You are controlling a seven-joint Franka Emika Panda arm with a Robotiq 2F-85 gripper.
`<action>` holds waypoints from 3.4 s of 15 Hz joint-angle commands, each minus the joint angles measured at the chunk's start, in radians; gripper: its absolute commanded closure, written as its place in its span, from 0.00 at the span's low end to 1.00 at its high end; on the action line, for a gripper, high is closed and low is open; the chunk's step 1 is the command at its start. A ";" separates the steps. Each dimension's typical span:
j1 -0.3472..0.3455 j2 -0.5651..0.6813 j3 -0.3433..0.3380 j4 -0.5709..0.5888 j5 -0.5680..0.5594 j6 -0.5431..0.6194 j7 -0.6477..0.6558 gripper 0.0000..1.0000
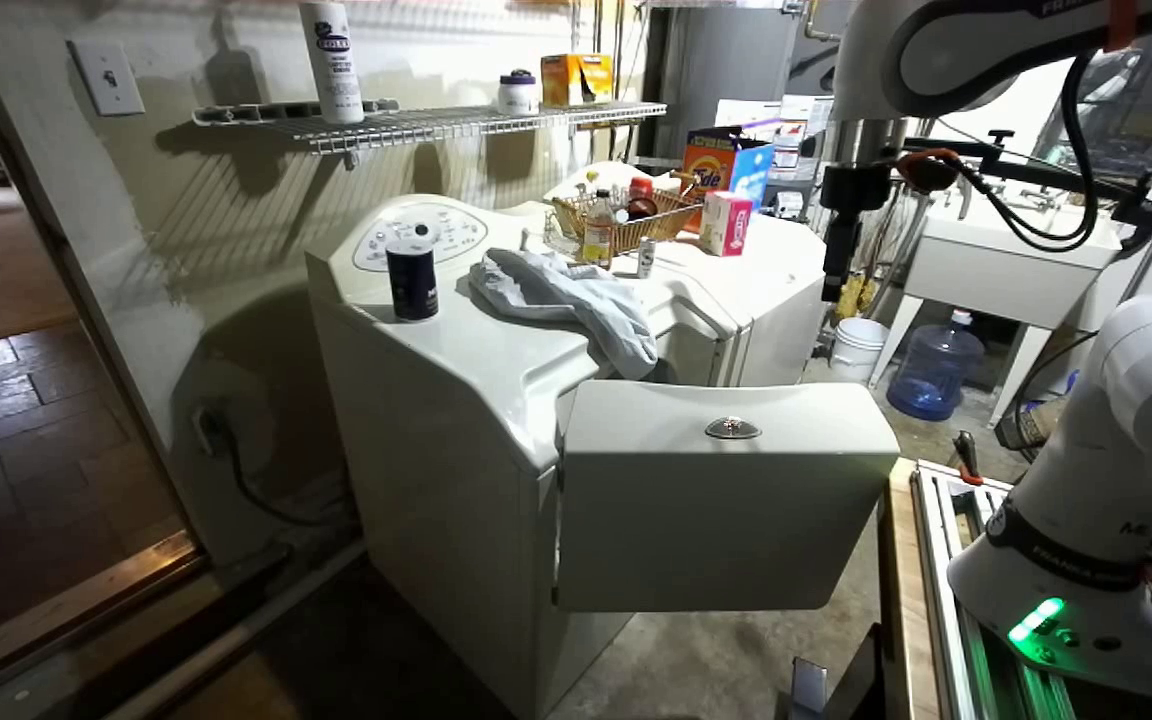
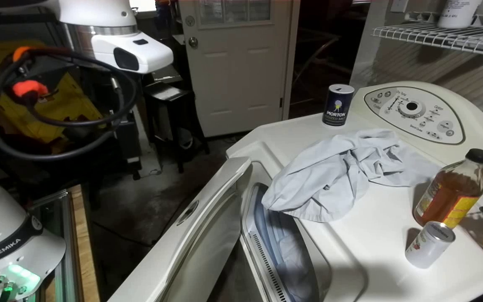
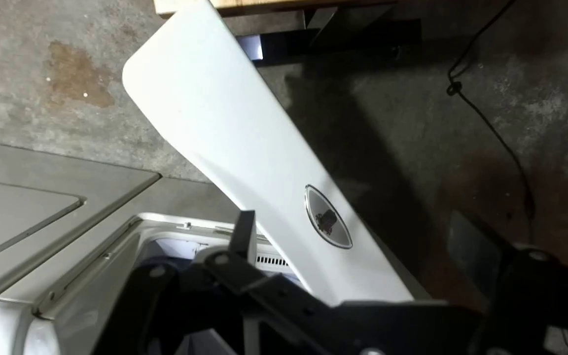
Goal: Put the light blue cloth in the washing machine on the left
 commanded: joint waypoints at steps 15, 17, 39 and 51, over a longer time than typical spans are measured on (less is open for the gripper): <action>0.053 0.826 0.065 0.497 0.373 0.792 -0.095 0.00; 0.008 0.891 0.081 0.562 0.375 0.799 -0.113 0.00; 0.281 1.138 -0.218 0.585 -0.146 1.153 0.478 0.00; 0.635 1.398 -0.609 0.595 -0.077 1.286 0.577 0.28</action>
